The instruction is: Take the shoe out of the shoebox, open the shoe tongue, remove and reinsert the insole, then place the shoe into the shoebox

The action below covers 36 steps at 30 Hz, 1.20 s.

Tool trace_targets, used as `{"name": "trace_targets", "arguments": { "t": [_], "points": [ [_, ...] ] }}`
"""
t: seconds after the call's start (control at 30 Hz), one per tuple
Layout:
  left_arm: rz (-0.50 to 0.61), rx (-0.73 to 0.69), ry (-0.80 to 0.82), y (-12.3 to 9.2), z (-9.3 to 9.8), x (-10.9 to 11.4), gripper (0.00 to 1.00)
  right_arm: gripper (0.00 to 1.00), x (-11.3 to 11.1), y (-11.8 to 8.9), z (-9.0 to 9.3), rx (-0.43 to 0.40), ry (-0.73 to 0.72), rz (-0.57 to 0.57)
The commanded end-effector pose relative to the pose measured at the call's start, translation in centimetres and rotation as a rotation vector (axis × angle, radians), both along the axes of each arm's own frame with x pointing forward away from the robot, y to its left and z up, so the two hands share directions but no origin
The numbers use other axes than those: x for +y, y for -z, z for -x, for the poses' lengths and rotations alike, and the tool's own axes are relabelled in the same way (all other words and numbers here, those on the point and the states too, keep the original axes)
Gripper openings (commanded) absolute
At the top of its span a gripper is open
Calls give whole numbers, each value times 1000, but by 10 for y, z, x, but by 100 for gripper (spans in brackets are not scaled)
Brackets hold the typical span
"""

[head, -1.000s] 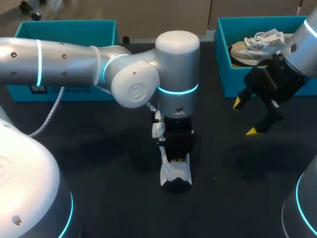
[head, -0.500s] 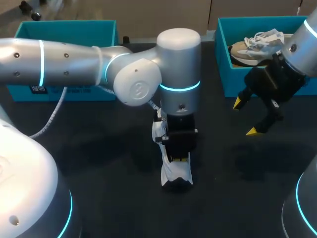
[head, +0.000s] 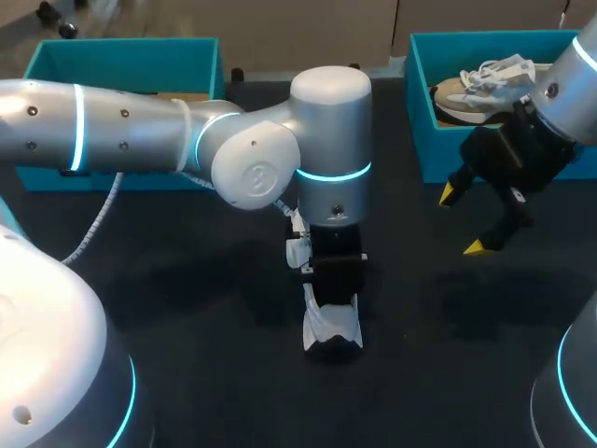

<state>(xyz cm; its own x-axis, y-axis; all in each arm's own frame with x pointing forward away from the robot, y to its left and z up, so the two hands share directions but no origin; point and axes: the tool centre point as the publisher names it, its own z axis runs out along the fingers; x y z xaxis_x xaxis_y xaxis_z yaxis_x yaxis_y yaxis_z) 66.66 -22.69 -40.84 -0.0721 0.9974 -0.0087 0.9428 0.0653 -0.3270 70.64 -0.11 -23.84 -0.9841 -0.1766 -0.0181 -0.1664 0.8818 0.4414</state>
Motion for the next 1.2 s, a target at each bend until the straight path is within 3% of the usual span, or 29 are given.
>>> {"name": "trace_targets", "arguments": {
  "t": [0.03,0.5,0.7,0.97,1.2],
  "points": [
    [-16,-7,0,15,-2,-4,0,100,1,1,0,-1,0,3],
    [23,-76,-65,-12,-31,9,0,100,1,1,0,-1,0,3],
    [25,-153,-70,-5,-51,5,0,100,1,1,0,-1,0,3],
    [13,-189,-39,8,-47,-1,0,100,1,1,0,-1,0,3],
    [36,-280,-45,-10,-46,9,0,100,1,1,0,-1,0,3]
  ]
}}
